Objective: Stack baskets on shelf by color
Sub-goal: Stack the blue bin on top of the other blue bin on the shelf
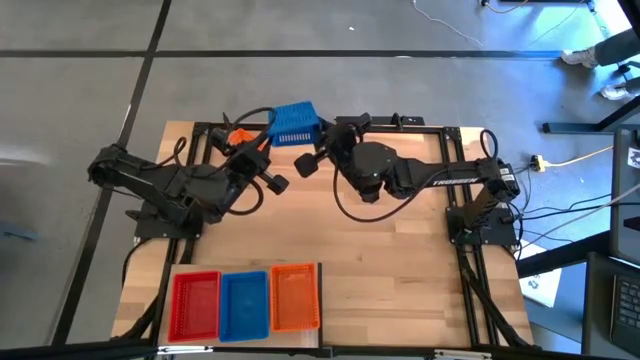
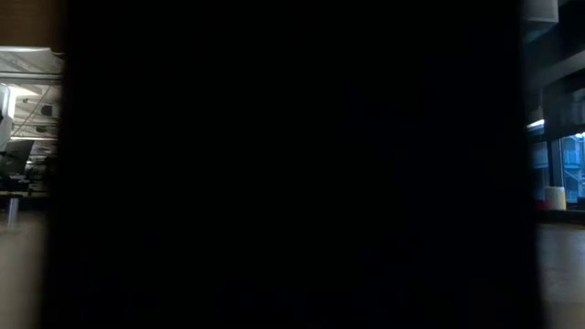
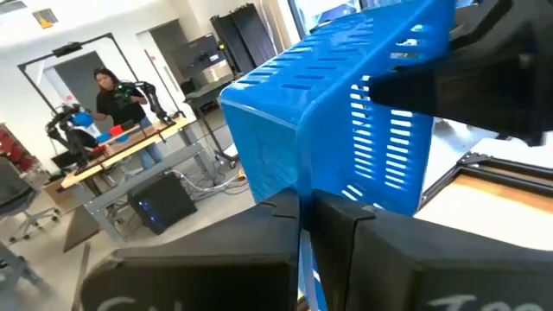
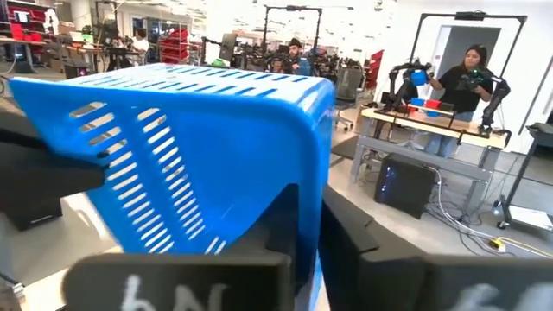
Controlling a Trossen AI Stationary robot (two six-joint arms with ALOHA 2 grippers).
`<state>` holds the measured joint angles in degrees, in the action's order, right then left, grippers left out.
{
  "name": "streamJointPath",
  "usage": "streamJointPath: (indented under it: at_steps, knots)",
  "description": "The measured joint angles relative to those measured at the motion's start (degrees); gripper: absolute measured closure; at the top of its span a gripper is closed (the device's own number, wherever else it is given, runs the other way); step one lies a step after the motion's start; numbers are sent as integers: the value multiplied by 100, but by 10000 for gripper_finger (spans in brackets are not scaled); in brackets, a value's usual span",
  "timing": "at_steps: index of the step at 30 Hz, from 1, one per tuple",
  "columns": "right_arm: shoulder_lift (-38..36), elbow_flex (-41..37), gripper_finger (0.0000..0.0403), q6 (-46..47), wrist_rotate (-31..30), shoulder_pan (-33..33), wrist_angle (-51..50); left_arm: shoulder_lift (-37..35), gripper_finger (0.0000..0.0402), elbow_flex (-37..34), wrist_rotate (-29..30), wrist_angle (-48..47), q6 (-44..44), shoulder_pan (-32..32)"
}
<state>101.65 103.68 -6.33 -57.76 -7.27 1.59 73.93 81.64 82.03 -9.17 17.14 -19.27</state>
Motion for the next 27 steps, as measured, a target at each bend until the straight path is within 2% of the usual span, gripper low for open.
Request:
streamJointPath:
  at_steps: [7,10,14,16,18,27]
  knots:
    - [-2,0,315,98,42,-125,-37,-54,401,1,93,-39,163,-14]
    - [-2,2,302,161,68,-279,-33,-153,401,1,278,-34,213,-43]
    - [-2,0,297,-67,24,-474,-26,-289,401,-3,281,-24,308,-49]
    - [4,2,297,-211,-162,-570,-4,-351,401,-6,232,-3,311,-89]
    - [4,2,297,-328,-441,-667,-6,-384,401,-8,445,-52,318,-92]
    - [2,13,297,-463,-1034,-872,-2,-479,401,10,444,-28,316,-324]
